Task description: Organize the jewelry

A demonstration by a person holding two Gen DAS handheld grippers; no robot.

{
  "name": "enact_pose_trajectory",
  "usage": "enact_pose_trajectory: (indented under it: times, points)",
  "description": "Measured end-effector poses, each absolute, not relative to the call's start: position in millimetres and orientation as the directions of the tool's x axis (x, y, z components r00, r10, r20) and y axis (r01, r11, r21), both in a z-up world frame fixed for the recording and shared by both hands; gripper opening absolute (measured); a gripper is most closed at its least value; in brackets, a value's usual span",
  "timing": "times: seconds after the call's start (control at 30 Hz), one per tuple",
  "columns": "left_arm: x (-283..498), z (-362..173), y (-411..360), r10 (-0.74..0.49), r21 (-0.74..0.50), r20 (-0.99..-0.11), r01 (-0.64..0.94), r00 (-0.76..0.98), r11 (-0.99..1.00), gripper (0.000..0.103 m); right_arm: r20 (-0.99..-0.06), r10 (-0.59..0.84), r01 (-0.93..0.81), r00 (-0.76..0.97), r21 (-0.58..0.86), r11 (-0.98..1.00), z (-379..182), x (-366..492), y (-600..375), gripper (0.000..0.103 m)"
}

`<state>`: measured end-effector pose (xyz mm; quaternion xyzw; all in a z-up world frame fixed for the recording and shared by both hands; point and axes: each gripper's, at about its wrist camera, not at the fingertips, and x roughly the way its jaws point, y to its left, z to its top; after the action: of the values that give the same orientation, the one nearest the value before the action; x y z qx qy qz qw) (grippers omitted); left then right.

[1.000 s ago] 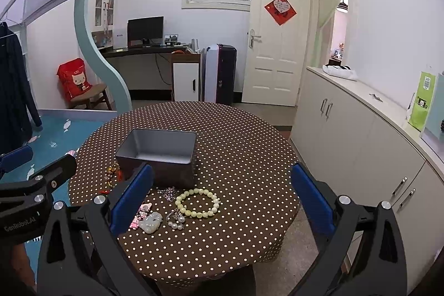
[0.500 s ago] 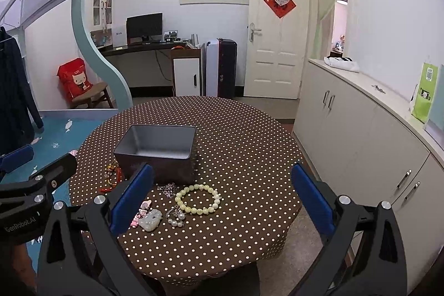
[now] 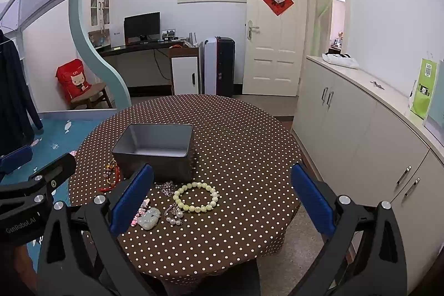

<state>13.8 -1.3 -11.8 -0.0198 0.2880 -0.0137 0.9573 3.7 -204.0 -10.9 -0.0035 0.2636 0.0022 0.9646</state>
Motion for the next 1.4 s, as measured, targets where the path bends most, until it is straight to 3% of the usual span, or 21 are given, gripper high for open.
enact_pose_trajectory:
  times: [1.4]
  points:
    - [34.5, -31.0, 5.6, -0.081, -0.055, -0.598, 0.060, 0.797, 0.997, 0.098, -0.564, 0.055, -0.050, 0.824, 0.023, 0.998, -31.5, 23.4, -199.8, 0.096]
